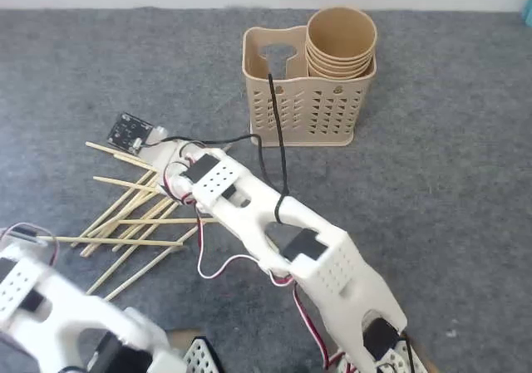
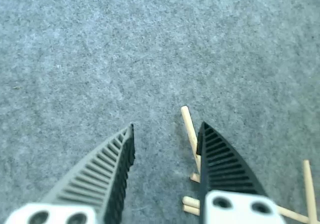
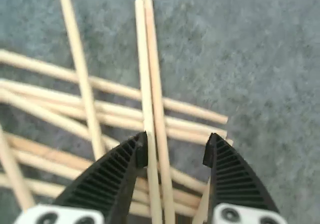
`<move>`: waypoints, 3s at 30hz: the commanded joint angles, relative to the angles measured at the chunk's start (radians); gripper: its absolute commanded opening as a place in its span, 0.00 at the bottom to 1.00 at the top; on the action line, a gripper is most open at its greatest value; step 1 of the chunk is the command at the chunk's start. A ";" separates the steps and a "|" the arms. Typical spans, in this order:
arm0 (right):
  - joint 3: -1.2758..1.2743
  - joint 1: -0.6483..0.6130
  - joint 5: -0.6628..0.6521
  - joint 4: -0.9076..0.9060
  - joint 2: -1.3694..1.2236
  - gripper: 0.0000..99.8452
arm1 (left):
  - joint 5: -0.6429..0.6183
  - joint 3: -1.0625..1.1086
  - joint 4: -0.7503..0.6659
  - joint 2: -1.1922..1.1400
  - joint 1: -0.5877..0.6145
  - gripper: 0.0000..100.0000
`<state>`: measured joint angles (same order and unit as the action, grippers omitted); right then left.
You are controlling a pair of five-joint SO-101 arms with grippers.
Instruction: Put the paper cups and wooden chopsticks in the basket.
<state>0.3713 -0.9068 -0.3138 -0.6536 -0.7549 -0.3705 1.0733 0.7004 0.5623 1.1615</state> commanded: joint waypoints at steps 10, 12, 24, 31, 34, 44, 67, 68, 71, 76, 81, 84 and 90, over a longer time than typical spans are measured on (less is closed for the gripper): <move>0.227 0.007 -0.014 -0.033 -0.105 0.17 | -0.005 -0.002 -0.026 0.037 -0.009 0.20; 0.261 0.007 -0.017 -0.033 -0.140 0.11 | -0.005 -0.001 -0.026 0.037 -0.008 0.20; 0.603 0.001 -0.120 -0.315 -0.312 0.13 | -0.005 0.007 -0.025 0.038 -0.009 0.20; 0.833 0.005 -0.126 -0.450 -0.407 0.01 | -0.005 0.008 -0.025 0.038 -0.014 0.20; 0.964 0.018 -0.118 -0.561 -0.412 0.00 | -0.005 0.008 -0.025 0.038 -0.014 0.20; 1.312 0.065 -0.020 -0.860 -0.317 0.01 | -0.005 0.010 -0.017 0.046 -0.038 0.20; 1.310 0.186 0.245 -1.106 0.234 0.01 | 0.170 0.031 0.114 0.048 -0.149 0.20; 1.310 0.186 0.239 -1.116 0.240 0.01 | 0.169 0.027 0.133 0.048 -0.124 0.20; 1.309 0.186 0.219 -1.125 0.246 0.01 | 0.163 0.016 0.210 0.048 -0.101 0.20; 1.309 0.193 0.287 -1.147 0.297 0.01 | 0.161 0.015 0.201 0.038 -0.107 0.20; 1.221 0.228 0.402 -1.150 0.407 0.01 | 0.123 0.036 0.150 0.038 -0.110 0.20; 1.089 0.208 0.394 -1.148 0.503 0.01 | 0.120 0.053 0.118 0.038 -0.140 0.20; 0.911 0.154 0.282 -1.138 0.722 0.01 | 0.117 0.059 0.069 0.037 -0.146 0.20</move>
<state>1.3257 -0.7304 0.0069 -1.7599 -0.1749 -0.2463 1.1393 0.8063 0.5685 1.0265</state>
